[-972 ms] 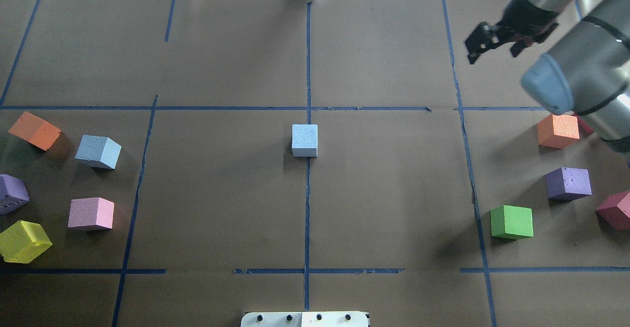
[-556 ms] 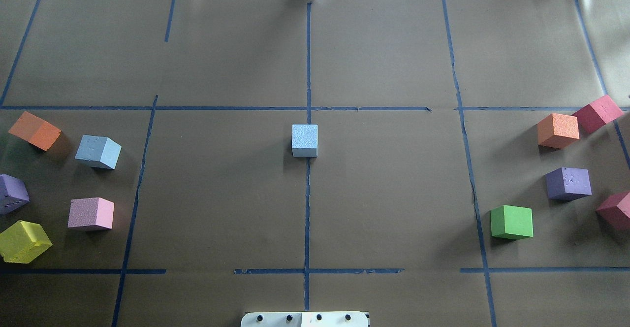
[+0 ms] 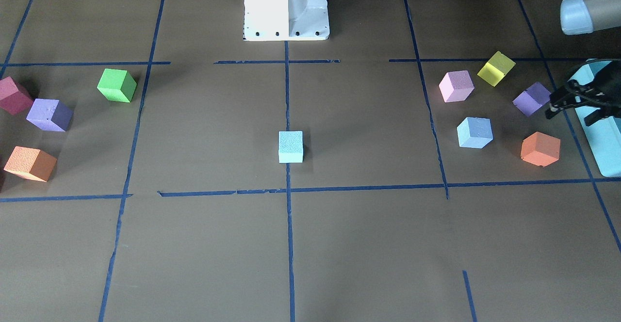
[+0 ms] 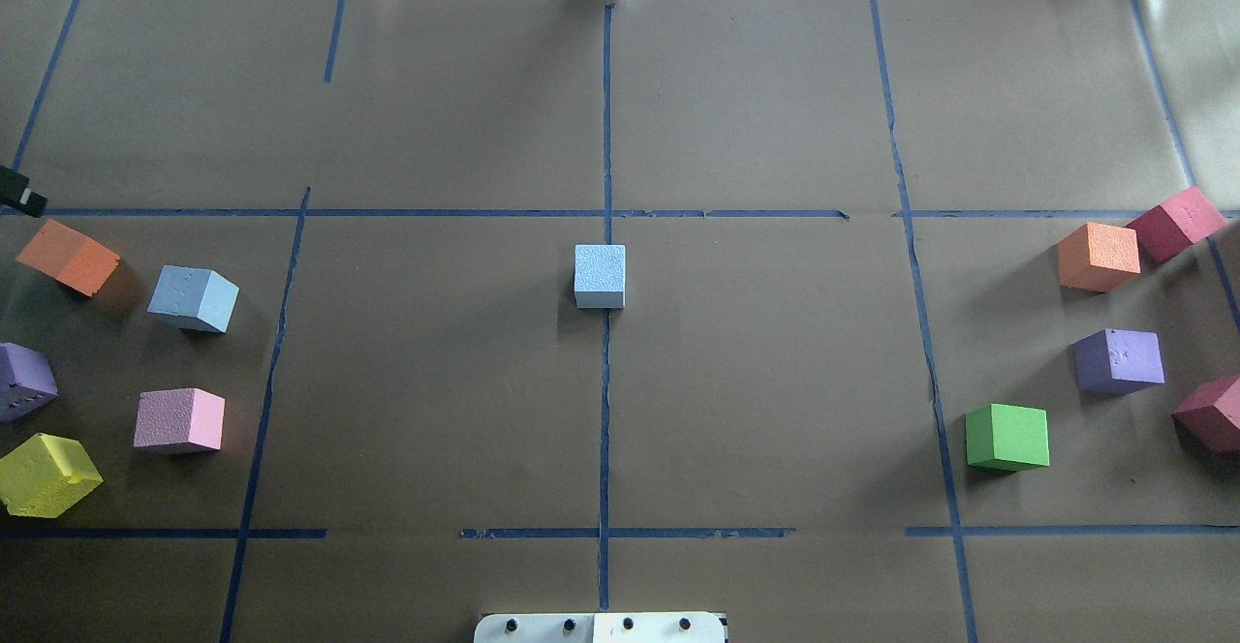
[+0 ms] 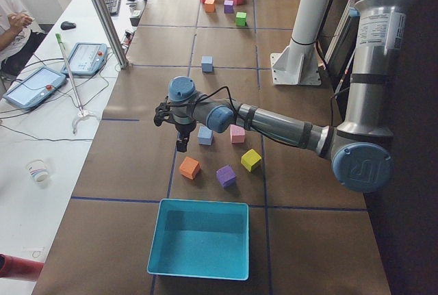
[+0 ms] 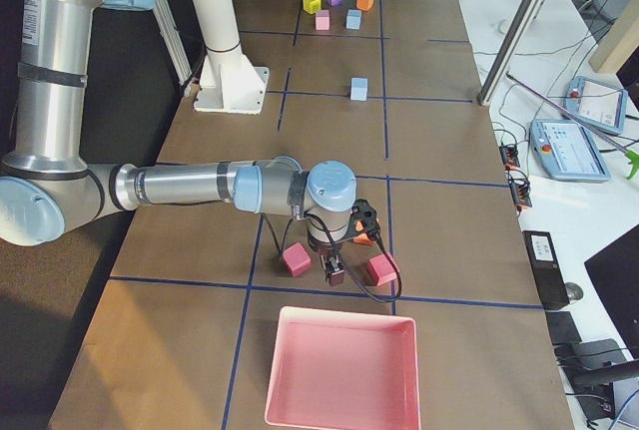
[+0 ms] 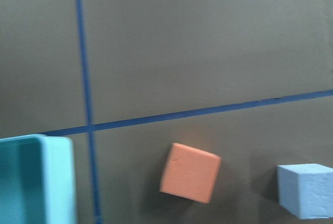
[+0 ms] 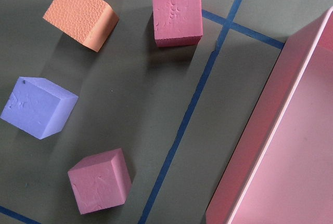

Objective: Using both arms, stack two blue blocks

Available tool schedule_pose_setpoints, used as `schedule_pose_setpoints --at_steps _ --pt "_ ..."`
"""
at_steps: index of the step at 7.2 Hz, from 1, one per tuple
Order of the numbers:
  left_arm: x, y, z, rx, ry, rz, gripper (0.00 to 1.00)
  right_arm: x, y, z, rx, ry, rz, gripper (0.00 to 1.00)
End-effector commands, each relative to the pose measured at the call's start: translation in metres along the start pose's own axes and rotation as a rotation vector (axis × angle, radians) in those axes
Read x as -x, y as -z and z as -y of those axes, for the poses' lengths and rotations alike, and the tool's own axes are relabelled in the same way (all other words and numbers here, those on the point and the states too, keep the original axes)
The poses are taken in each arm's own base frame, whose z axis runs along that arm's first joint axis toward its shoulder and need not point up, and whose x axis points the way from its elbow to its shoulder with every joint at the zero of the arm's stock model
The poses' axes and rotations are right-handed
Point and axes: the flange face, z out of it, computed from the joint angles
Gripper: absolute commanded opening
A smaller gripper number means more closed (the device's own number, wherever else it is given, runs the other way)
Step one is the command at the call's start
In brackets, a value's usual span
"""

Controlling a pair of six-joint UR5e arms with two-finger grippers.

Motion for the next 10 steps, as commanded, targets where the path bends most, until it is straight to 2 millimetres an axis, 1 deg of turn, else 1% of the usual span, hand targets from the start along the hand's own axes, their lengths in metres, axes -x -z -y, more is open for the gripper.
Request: schedule_pose_setpoints --at_steps 1,2,3,4,5,6,7,8,9,10 --pt "-0.059 -0.065 -0.009 -0.017 0.038 0.048 1.0 -0.001 -0.001 -0.002 0.0 -0.009 0.001 0.99" --pt "-0.079 -0.084 -0.007 -0.009 0.02 0.049 1.0 -0.002 -0.001 -0.003 0.001 -0.01 0.001 0.99" --pt "-0.091 -0.093 -0.012 0.008 0.009 0.041 1.0 -0.001 0.001 -0.002 -0.002 -0.009 0.0 0.99" --pt "-0.096 -0.097 -0.014 0.017 0.014 0.039 1.0 -0.001 0.0 -0.002 -0.001 -0.008 0.002 0.99" --pt "-0.1 -0.102 -0.017 0.026 0.028 0.038 1.0 -0.001 -0.001 -0.002 0.0 -0.009 0.002 0.99" --pt "-0.099 -0.114 -0.022 0.048 0.028 0.047 1.0 -0.001 -0.001 -0.002 0.0 -0.009 0.002 0.99" --pt "-0.093 -0.124 -0.024 0.066 0.037 0.057 1.0 -0.001 -0.001 -0.002 0.0 -0.009 0.001 0.99" --pt "-0.095 -0.136 -0.022 0.08 0.034 0.063 1.0 -0.001 -0.001 -0.003 0.001 -0.01 0.003 0.99" --pt "-0.096 -0.143 -0.016 0.087 0.037 0.066 1.0 -0.001 -0.001 -0.003 0.001 -0.01 0.003 0.99" --pt "-0.096 -0.148 -0.017 0.091 0.032 0.064 0.99 -0.002 -0.001 -0.003 0.001 -0.01 0.001 0.99"
